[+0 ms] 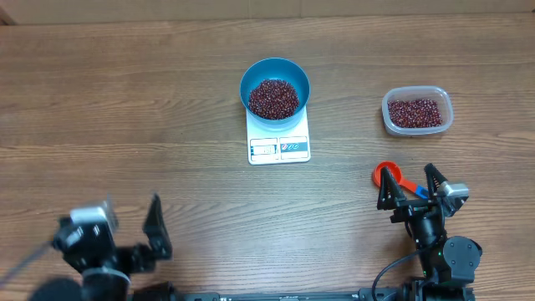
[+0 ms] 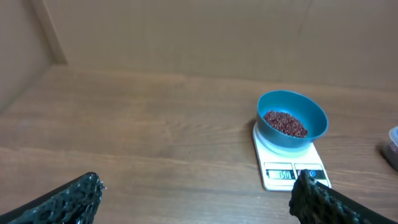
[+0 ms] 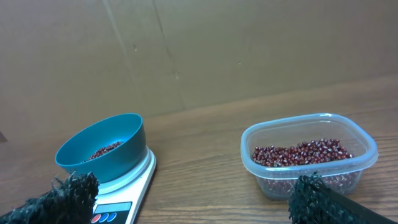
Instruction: Scoop item into bowl and weigh 150g on scale
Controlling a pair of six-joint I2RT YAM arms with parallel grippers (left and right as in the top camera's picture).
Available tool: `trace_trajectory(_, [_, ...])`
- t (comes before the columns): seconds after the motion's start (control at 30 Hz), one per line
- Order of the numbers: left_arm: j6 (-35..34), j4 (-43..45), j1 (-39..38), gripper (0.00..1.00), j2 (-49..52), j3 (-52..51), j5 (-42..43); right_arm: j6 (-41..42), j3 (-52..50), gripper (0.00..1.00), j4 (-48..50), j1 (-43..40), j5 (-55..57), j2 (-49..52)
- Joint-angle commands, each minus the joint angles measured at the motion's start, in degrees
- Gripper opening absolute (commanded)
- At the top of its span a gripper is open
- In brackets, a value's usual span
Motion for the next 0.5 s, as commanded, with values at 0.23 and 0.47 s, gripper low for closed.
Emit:
trace_trajectory(0.23, [0.09,19.26,-3.41,1.00,-16.04,-24.44,-0.61,0.20,-0.59,1.00,0.31,0.22,0.37,-0.68])
trace_trajectory(0.47, [0.11,34.71,-5.77,1.00,-18.34,-38.97,-0.83,0.20,-0.59,1.00,0.31,0.22,0.39,-0.68])
